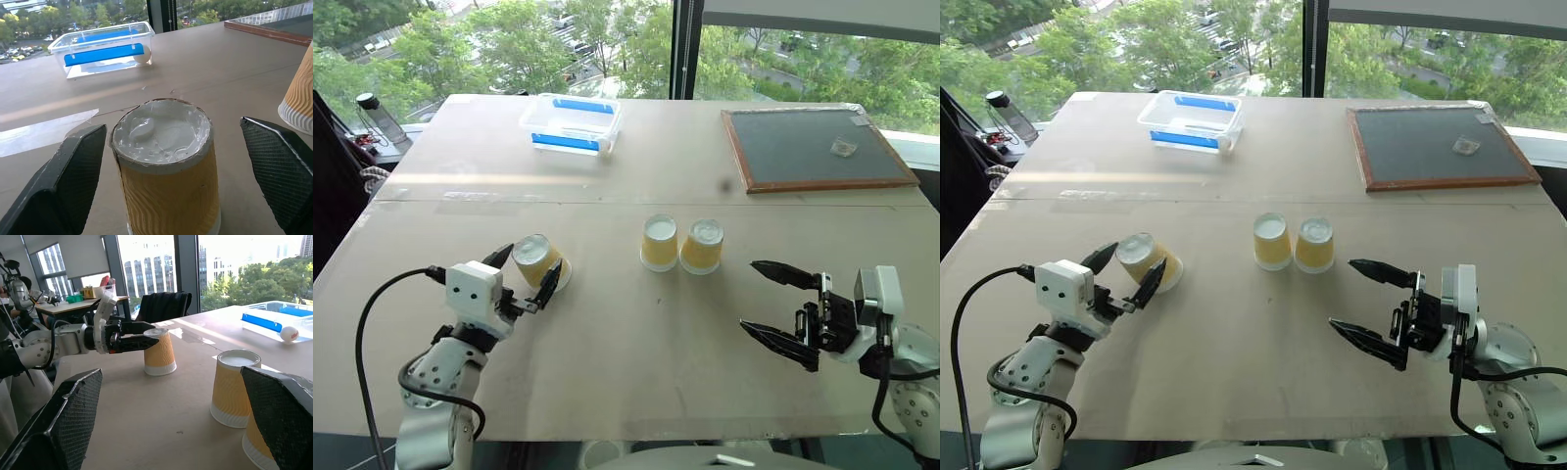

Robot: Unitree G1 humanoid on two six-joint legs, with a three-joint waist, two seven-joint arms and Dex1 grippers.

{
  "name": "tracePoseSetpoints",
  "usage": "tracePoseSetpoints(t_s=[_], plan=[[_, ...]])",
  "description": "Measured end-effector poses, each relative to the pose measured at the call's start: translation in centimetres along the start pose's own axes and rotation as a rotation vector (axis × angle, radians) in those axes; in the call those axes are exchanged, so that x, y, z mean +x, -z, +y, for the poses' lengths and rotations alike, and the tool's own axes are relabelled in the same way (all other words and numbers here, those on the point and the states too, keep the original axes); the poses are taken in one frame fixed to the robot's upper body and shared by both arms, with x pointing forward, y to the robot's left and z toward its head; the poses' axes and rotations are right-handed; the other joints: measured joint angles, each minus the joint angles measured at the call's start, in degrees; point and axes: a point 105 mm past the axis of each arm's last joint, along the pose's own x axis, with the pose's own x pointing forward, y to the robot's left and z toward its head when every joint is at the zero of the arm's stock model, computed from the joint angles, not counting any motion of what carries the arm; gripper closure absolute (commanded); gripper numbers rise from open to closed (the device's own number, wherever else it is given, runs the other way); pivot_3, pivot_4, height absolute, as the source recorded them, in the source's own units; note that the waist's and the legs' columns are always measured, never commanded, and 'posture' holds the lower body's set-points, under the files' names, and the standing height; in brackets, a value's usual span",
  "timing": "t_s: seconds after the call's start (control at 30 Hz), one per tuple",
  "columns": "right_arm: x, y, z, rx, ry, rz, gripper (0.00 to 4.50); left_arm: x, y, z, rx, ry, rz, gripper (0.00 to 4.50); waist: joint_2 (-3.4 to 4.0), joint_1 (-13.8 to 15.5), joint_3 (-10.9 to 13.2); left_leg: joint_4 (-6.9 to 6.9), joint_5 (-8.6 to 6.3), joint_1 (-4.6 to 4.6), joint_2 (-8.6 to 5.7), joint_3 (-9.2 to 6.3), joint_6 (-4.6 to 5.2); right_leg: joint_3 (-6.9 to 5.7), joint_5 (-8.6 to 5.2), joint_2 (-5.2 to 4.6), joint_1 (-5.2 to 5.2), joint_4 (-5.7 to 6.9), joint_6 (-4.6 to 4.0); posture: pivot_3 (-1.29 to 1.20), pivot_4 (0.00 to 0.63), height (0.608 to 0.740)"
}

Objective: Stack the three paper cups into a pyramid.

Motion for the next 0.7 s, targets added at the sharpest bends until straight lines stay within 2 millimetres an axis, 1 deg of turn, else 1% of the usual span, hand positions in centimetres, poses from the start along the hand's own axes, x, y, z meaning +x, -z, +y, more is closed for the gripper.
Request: tracePoseSetpoints(t_s=[0.13, 0.37, 0.4, 0.43, 0.47, 0.53, 0.7], plan=[[0.3, -0.2, 0.0, -0.012, 0.005, -0.001, 0.03, 0.2, -0.1, 0.3, 0.003, -0.017, -0.010, 0.00, 0.01, 0.0, 0.0, 0.00, 0.00, 0.00, 0.00, -0.02, 0.00, 0.00, 0.00, 0.00, 0.00, 0.00, 0.00, 0.00, 0.150, 0.740], [0.6, -0.5, 0.1, -0.006, 0.000, -0.002, 0.03, 0.5, 0.6, 0.9, -0.004, -0.037, 0.010, 0.00, 0.01, 0.0, 0.0, 0.00, 0.00, -0.01, 0.00, -0.03, 0.00, -0.01, 0.00, -0.02, 0.00, -0.02, 0.00, 0.00, 0.150, 0.740], [0.6, -0.4, 0.1, -0.006, -0.003, 0.000, 0.00, 0.6, 0.8, 1.0, -0.014, -0.043, 0.013, 0.52, 0.01, 0.0, 0.0, -0.01, 0.00, -0.01, 0.00, -0.04, 0.00, -0.01, 0.00, -0.02, 0.00, -0.02, 0.00, 0.00, 0.150, 0.740], [0.6, -0.4, 0.2, -0.006, -0.005, 0.002, 0.00, 0.6, 0.9, 1.0, -0.019, -0.046, 0.014, 0.85, 0.00, 0.0, 0.0, -0.01, 0.00, -0.01, 0.00, -0.04, 0.00, -0.01, 0.00, -0.01, 0.00, -0.02, 0.00, 0.00, 0.150, 0.740], [0.6, -0.4, 0.2, -0.006, -0.008, 0.003, 0.00, 0.6, 1.0, 1.1, -0.029, -0.049, 0.012, 1.38, 0.01, 0.0, 0.0, -0.01, 0.00, 0.00, 0.00, -0.05, 0.00, -0.01, 0.00, -0.02, 0.00, -0.02, 0.00, 0.00, 0.150, 0.740], [0.6, -0.4, 0.2, -0.006, -0.010, 0.003, 0.00, 0.5, 1.0, 1.1, -0.029, -0.053, 0.008, 2.15, 0.01, 0.0, 0.0, -0.02, 0.00, -0.01, 0.01, -0.06, 0.00, -0.01, 0.00, -0.02, 0.00, -0.02, 0.00, 0.00, 0.150, 0.740], [0.6, -0.4, 0.2, -0.006, -0.014, 0.003, 0.00, 0.5, 1.0, 1.2, -0.026, -0.053, 0.006, 2.16, 0.01, 0.0, 0.0, -0.02, 0.00, -0.01, 0.01, -0.07, 0.00, -0.01, 0.00, -0.02, -0.01, -0.03, 0.00, 0.00, 0.150, 0.740]])
